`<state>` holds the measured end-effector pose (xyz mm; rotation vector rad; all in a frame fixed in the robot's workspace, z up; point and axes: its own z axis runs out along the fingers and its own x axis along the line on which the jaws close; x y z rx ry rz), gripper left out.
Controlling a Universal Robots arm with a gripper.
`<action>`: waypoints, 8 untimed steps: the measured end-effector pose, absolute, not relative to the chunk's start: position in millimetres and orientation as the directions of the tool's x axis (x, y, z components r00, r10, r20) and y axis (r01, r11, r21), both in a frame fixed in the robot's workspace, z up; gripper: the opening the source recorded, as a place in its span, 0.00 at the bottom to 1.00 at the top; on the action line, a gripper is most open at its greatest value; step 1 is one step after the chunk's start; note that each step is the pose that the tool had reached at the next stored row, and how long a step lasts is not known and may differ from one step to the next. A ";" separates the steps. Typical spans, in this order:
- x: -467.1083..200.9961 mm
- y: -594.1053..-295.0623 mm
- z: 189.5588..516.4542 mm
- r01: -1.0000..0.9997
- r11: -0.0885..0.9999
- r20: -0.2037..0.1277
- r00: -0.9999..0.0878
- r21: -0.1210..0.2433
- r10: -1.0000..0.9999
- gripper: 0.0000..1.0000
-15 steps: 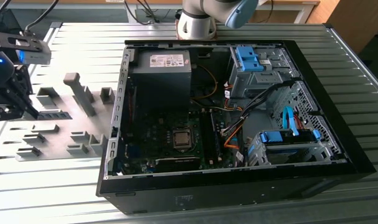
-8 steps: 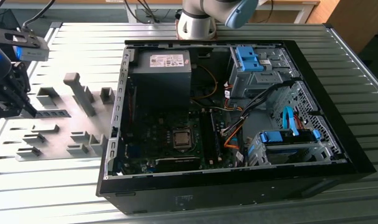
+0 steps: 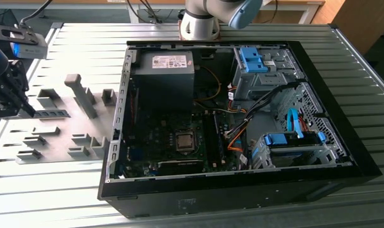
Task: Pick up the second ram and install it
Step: 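Pick up the second ram and move it above second insertion slot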
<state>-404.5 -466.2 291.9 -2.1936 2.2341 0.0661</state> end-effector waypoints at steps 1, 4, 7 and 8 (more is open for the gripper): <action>-404.5 -466.2 292.8 -1.000 0.018 -0.037 -0.019 0.023 -0.999 0.14; -404.5 -466.2 295.8 -1.000 0.018 -0.037 -0.019 0.023 -0.999 0.14; -404.5 -466.2 298.9 -1.000 0.018 -0.037 -0.019 0.023 -0.999 0.14; -404.5 -466.1 299.9 -1.000 0.018 -0.037 -0.019 0.023 -0.999 0.14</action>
